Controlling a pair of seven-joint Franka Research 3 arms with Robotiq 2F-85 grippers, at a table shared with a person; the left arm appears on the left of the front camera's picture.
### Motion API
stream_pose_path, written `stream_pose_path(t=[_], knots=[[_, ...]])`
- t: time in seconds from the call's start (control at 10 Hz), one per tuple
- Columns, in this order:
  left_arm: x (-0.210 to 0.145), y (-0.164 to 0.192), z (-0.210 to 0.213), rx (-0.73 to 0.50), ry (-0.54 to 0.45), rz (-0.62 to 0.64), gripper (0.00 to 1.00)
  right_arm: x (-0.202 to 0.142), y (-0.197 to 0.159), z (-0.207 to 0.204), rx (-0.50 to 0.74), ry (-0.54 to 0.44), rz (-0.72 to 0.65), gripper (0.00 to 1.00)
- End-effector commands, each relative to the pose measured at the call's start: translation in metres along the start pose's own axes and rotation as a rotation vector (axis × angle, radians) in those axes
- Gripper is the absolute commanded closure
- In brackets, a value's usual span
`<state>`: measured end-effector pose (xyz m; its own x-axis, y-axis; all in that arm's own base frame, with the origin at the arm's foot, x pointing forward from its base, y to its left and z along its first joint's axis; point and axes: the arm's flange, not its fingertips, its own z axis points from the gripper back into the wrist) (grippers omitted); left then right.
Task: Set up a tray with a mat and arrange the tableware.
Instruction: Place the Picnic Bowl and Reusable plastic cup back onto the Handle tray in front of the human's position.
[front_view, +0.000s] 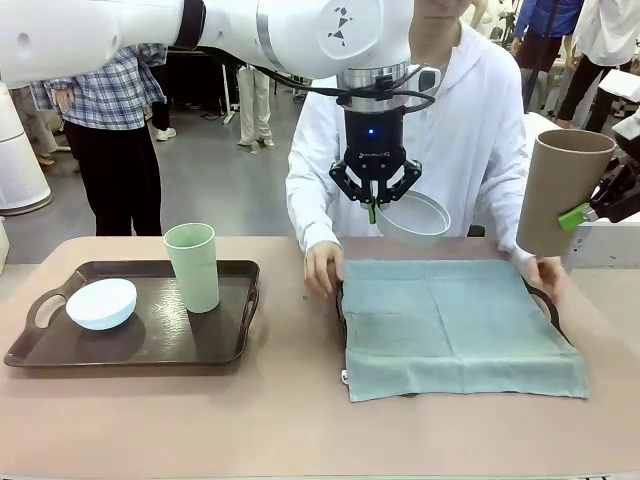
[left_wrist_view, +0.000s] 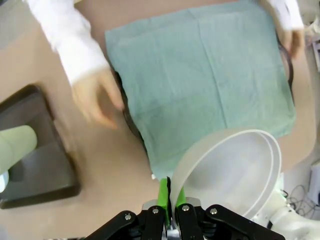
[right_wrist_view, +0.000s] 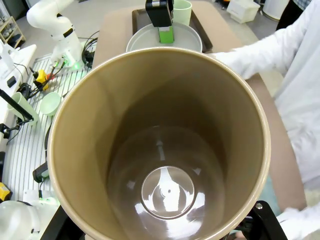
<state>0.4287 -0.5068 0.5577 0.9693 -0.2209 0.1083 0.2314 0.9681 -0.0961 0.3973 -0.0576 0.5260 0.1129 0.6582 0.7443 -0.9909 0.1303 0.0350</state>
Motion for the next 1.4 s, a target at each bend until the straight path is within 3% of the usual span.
stream_pose_path(t=[0.0, 0.9, 1.0, 1.1, 1.3], knots=[[0.001, 0.000, 0.003, -0.006, -0.001, -0.012, 1.00, -0.001, -0.001, 0.000, -0.003, 0.012, 0.012, 1.00], [0.001, 0.000, 0.003, -0.006, -0.001, -0.012, 1.00, -0.001, -0.001, 0.000, -0.003, 0.012, 0.012, 1.00], [0.001, 0.000, 0.003, -0.006, -0.001, -0.012, 1.00, 0.000, 0.000, 0.000, 0.000, 0.000, 0.000, 0.18], [0.000, 0.000, 0.000, 0.000, 0.000, 0.000, 0.96, -0.014, -0.016, -0.015, -0.034, -0.003, -0.002, 0.18], [0.027, 0.023, -0.065, -0.069, -0.037, 0.027, 0.96, -0.048, -0.048, -0.053, 0.013, -0.062, -0.013, 0.18]])
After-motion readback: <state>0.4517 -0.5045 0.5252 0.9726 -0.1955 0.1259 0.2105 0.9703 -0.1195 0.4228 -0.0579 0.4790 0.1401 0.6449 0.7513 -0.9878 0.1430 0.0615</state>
